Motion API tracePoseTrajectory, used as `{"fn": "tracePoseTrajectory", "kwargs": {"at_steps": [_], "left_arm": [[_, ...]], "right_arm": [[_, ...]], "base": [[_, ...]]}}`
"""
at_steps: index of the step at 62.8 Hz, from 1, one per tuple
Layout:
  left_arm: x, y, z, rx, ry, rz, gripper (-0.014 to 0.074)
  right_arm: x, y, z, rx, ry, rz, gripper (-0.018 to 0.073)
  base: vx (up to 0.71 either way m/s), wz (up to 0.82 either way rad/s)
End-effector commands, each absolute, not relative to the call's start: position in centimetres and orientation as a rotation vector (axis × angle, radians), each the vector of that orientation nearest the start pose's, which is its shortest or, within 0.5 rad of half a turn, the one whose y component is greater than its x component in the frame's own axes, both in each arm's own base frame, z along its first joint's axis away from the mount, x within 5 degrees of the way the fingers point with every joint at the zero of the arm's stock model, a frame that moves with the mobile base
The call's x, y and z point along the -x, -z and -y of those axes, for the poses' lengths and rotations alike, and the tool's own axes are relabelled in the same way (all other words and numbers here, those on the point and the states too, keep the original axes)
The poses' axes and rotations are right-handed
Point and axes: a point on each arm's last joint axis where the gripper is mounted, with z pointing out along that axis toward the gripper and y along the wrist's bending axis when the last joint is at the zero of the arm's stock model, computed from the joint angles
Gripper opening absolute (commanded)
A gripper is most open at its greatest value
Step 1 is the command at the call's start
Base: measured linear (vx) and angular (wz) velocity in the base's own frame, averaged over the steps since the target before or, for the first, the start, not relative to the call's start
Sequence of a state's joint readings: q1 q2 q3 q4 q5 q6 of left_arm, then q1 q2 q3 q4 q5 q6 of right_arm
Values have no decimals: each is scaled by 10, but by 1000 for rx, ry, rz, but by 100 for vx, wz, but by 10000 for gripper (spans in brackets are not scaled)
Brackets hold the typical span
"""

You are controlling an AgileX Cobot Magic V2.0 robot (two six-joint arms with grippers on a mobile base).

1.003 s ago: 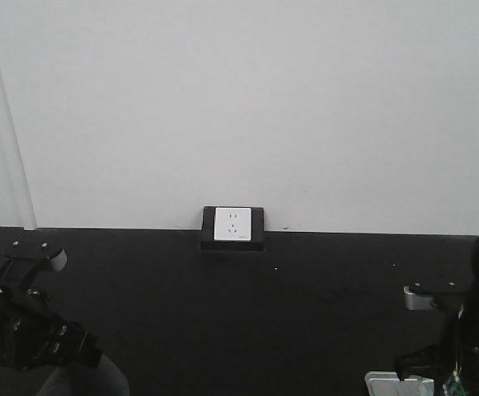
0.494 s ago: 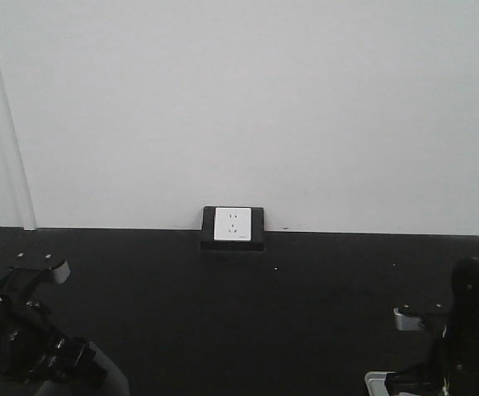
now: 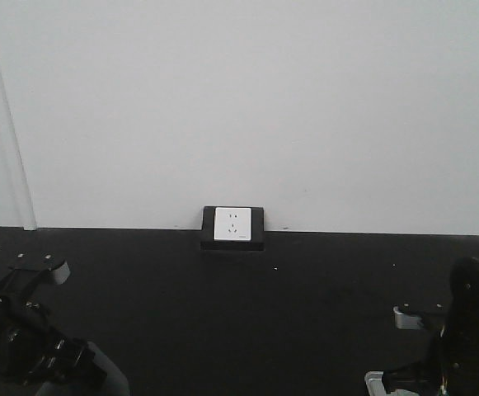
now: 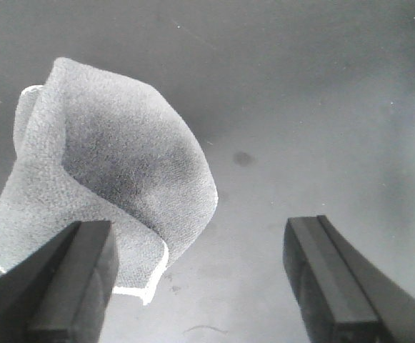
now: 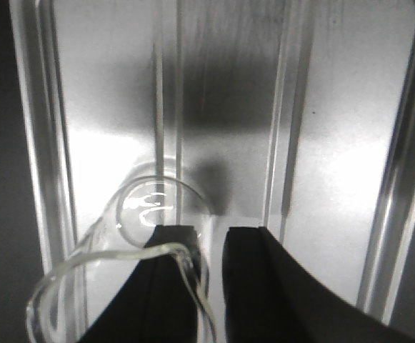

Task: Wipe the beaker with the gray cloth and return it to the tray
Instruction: 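Separate the grippers, lowering the beaker onto the metal tray, then open the right gripper on the beaker and left gripper on the cloth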

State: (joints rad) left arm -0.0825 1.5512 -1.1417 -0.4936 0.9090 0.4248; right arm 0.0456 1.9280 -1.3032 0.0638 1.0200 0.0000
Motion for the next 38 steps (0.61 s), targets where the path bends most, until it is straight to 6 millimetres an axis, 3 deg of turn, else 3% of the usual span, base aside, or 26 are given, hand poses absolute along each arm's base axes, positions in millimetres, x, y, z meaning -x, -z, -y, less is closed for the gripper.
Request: {"fn": "tracePoseTrajectory", "kwargs": {"at_steps": [1, 19, 30, 38], "left_arm": [[-305, -295, 62, -338, 529, -2566, 587], [-305, -295, 62, -338, 529, -2567, 587], [-304, -298, 62, -337, 530, -2558, 587], [-292, -320, 61, -339, 511, -2479, 571]], "right_arm": [[-363, -207, -20, 17, -87, -3018, 281], [-353, -244, -18, 43, -62, -2912, 317], [-335, -287, -17, 81, -57, -2789, 302], [-313, -325, -17, 114, -68, -2674, 250]], "base": [[0, 0], [0, 0], [0, 0], [0, 0]]}}
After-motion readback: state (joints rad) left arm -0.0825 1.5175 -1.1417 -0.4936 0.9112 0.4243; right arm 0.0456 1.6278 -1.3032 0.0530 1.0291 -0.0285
